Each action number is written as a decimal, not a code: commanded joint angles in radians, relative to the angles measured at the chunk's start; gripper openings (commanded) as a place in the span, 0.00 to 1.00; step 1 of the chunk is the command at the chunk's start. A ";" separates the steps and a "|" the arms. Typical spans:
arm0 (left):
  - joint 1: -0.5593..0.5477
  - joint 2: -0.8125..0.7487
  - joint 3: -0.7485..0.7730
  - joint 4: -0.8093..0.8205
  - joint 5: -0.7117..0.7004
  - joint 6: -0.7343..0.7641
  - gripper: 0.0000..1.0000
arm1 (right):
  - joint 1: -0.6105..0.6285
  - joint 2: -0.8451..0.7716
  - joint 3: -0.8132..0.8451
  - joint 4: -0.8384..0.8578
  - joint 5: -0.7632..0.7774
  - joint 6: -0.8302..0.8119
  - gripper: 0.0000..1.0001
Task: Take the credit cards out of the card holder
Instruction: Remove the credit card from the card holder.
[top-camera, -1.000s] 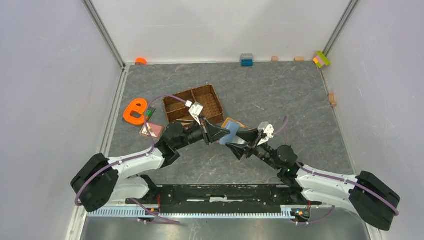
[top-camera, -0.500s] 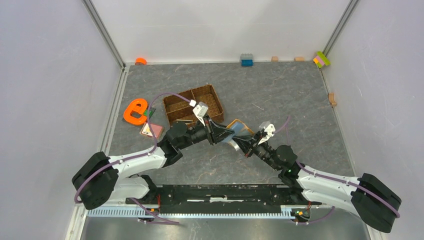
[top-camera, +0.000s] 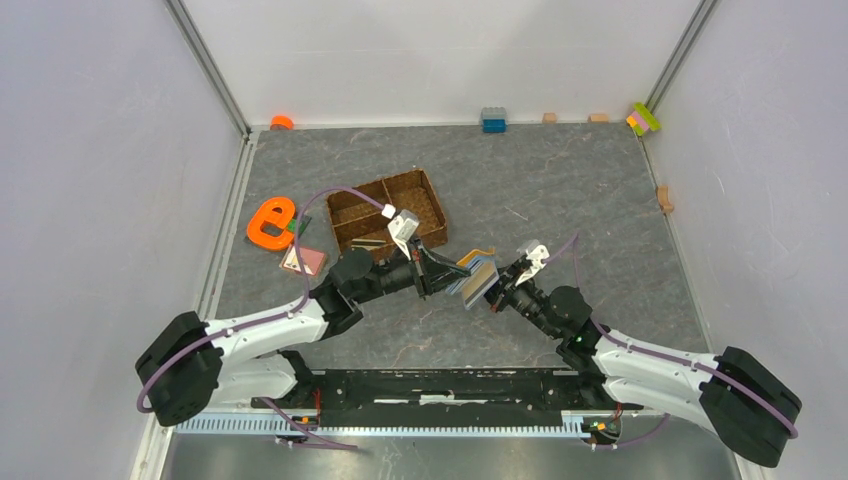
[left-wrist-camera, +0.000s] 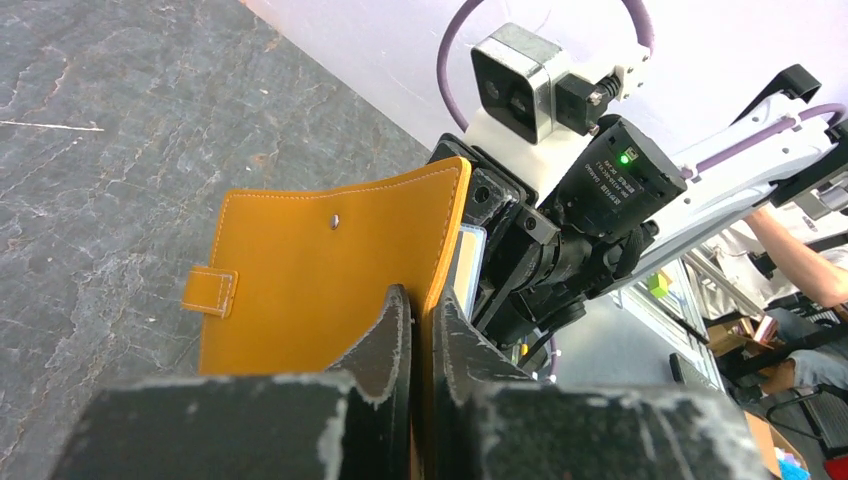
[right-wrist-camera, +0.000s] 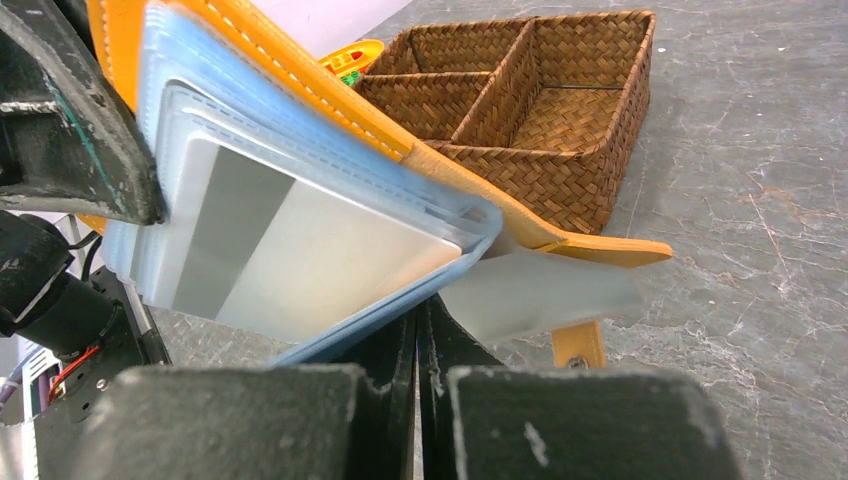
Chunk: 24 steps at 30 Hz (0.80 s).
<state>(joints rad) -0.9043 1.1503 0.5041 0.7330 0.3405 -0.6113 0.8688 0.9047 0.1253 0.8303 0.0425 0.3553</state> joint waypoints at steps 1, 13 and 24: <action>-0.018 -0.001 0.039 0.003 0.074 -0.022 0.02 | -0.011 -0.001 0.041 0.038 -0.009 -0.002 0.00; -0.018 0.035 0.088 -0.142 -0.021 0.019 0.22 | -0.012 -0.006 0.057 0.047 -0.121 -0.027 0.00; -0.018 0.133 0.182 -0.281 0.005 0.042 0.02 | -0.011 0.019 0.086 0.004 -0.138 -0.044 0.00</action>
<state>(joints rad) -0.9054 1.2728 0.6579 0.5304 0.3141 -0.5930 0.8524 0.9379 0.1310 0.7284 -0.0570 0.3237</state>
